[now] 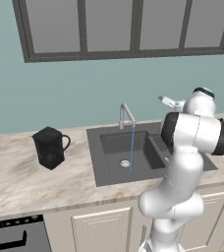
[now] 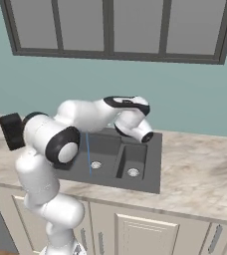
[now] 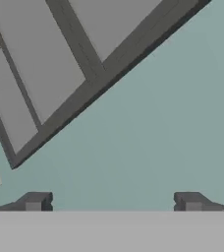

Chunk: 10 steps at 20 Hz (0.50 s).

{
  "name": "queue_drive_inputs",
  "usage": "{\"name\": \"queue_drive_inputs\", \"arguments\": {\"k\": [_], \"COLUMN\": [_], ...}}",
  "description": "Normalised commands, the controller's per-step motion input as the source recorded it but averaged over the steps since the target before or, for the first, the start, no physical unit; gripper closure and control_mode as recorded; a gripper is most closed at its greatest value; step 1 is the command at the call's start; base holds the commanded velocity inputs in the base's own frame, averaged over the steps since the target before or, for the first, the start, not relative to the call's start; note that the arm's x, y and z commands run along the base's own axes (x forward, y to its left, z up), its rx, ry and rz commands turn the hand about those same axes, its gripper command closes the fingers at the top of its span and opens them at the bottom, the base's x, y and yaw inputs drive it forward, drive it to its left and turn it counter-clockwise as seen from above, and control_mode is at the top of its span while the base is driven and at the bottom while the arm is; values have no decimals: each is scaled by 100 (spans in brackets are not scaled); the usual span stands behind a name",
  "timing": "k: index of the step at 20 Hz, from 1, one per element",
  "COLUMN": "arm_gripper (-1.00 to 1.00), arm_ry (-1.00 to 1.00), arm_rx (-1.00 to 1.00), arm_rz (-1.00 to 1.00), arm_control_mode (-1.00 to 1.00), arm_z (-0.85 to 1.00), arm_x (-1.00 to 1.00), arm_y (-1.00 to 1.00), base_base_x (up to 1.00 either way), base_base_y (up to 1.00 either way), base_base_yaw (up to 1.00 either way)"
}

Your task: Turn on the sink faucet and place the jug under the water for a few seconds to fill it up.

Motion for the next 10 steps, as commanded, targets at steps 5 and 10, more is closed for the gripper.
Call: {"name": "queue_drive_inputs", "arguments": {"k": [5,10], "arm_gripper": [-100,-100], "arm_ry": [-10,0], "arm_rx": [-36,-50], "arm_rz": [5,11], "arm_control_mode": [-100,-100], "arm_z": [82,36], "arm_x": [-85,-57], "arm_y": [41,82], "base_base_x": [0,0], "base_base_y": [0,0], "base_base_yaw": [0,0]}}
